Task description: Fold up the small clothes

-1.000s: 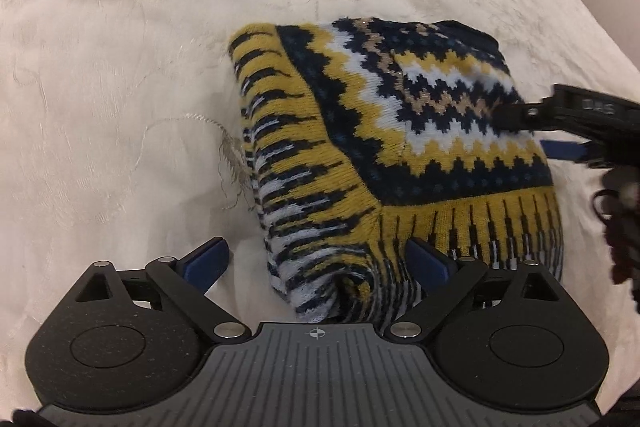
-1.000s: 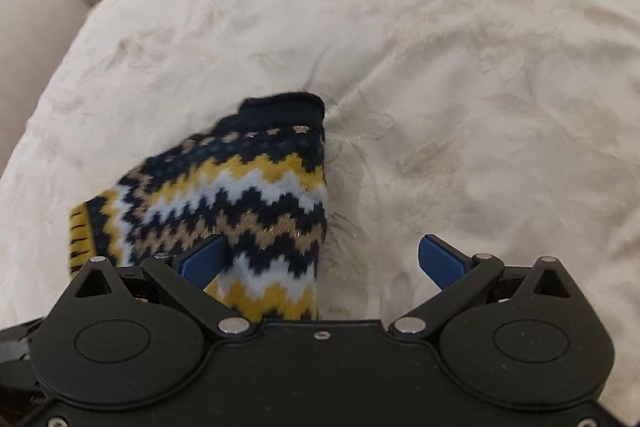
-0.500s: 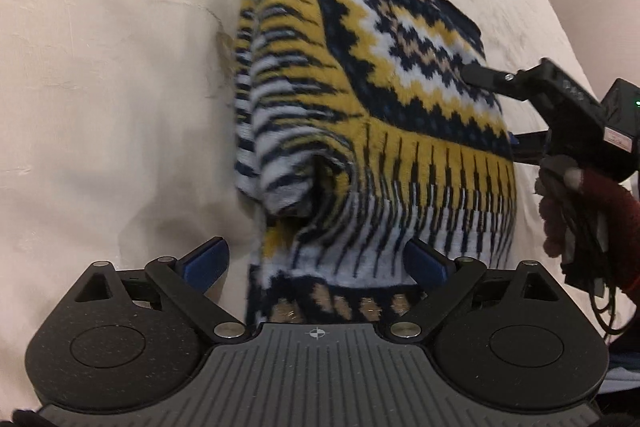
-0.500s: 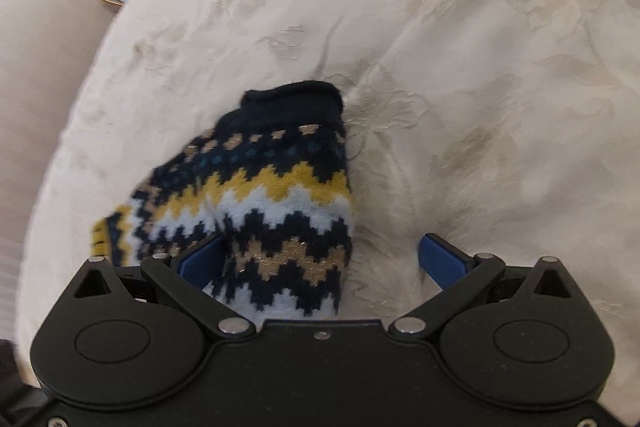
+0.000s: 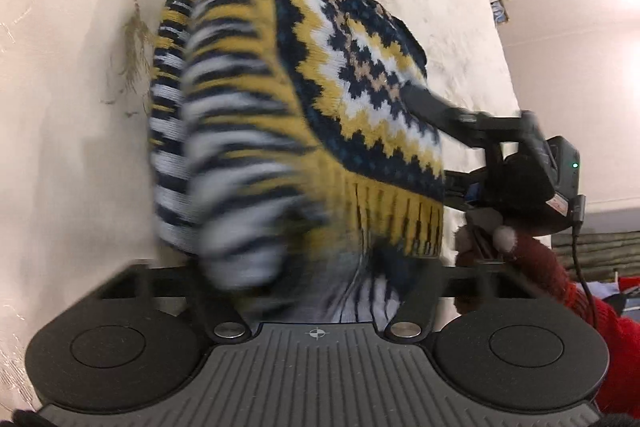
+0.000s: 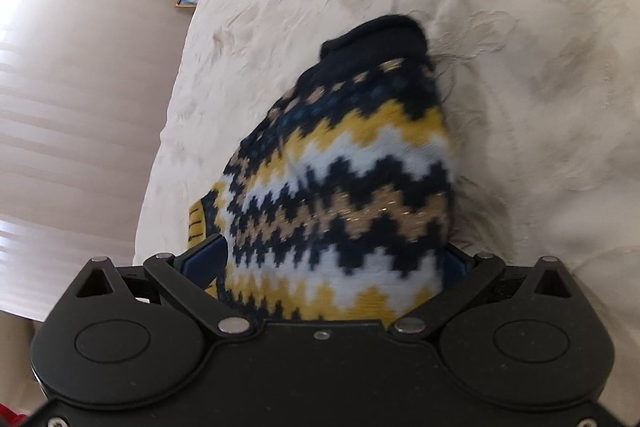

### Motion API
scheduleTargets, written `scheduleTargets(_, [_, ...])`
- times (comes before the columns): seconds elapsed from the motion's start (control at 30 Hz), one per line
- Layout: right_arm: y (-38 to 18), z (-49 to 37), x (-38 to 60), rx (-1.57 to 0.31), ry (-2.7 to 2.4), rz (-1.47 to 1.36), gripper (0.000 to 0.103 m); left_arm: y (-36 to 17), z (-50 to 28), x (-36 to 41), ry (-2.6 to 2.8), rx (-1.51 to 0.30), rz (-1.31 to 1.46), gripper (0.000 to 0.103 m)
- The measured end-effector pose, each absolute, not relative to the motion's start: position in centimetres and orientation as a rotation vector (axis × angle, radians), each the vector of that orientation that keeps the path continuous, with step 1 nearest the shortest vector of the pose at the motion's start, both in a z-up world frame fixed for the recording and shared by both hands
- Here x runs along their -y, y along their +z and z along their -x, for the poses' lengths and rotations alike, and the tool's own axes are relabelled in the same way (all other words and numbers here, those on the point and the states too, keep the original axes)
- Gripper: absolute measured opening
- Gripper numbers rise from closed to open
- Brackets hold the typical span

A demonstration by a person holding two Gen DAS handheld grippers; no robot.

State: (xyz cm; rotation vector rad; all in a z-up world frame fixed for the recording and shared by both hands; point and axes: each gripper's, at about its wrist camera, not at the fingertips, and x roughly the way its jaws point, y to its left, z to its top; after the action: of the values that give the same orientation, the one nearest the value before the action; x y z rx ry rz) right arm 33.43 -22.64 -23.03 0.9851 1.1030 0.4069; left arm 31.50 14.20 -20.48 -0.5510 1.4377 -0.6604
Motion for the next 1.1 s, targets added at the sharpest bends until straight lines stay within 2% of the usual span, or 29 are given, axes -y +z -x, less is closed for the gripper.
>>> scheduleTargets(0.03, [-22.8,-33.4,22.5,-1.109,0.406,-0.973,0.080,-20.2,-31.2,-14.4,-0.668,-1.435,0.552,0.040])
scheduleTargets(0.07, [-22.4,-33.2,22.4,-1.127,0.385,-0.929,0.055,-20.0,-31.0,-14.3,-0.678,-1.430,0.548,0.039])
scheduleTargets(0.17, [-20.9,-32.4,22.7,-1.124,0.382,-0.876,0.049,-18.9,-30.1,-14.1,-0.707,-1.411,0.538,0.038])
scheduleTargets(0.5, [-15.5,-24.2,26.4,-1.102,0.415,-0.791,0.049,-15.6,-19.6,-10.2,-0.760,-1.384,0.538,0.038])
scheduleTargets(0.73, [-15.2,-17.2,29.5,-1.134,0.418,-0.775,0.049,-16.5,-11.8,-7.5,-0.737,-1.398,0.518,0.038])
scheduleTargets(0.8, [-15.6,-15.6,30.3,-1.149,0.411,-0.762,0.052,-17.3,-10.4,-7.3,-0.674,-1.401,0.480,0.039])
scheduleTargets(0.83, [-15.9,-15.0,30.6,-1.161,0.396,-0.736,0.056,-17.8,-9.9,-7.3,-0.625,-1.400,0.446,0.041])
scheduleTargets(0.93, [-16.8,-13.3,31.3,-1.200,0.274,-0.604,0.076,-19.2,-8.4,-8.5,-0.466,-1.405,0.374,0.049])
scheduleTargets(1.0, [-16.8,-12.3,31.9,-1.203,0.222,-0.575,0.077,-19.2,-7.5,-9.4,-0.403,-1.382,0.375,0.054])
scheduleTargets(1.07, [-16.3,-11.2,32.3,-1.174,0.199,-0.549,0.091,-18.4,-6.4,-9.2,-0.371,-1.347,0.337,0.057])
scheduleTargets(1.1, [-15.8,-11.0,32.1,-1.162,0.193,-0.523,0.092,-17.8,-5.9,-9.0,-0.360,-1.323,0.310,0.057])
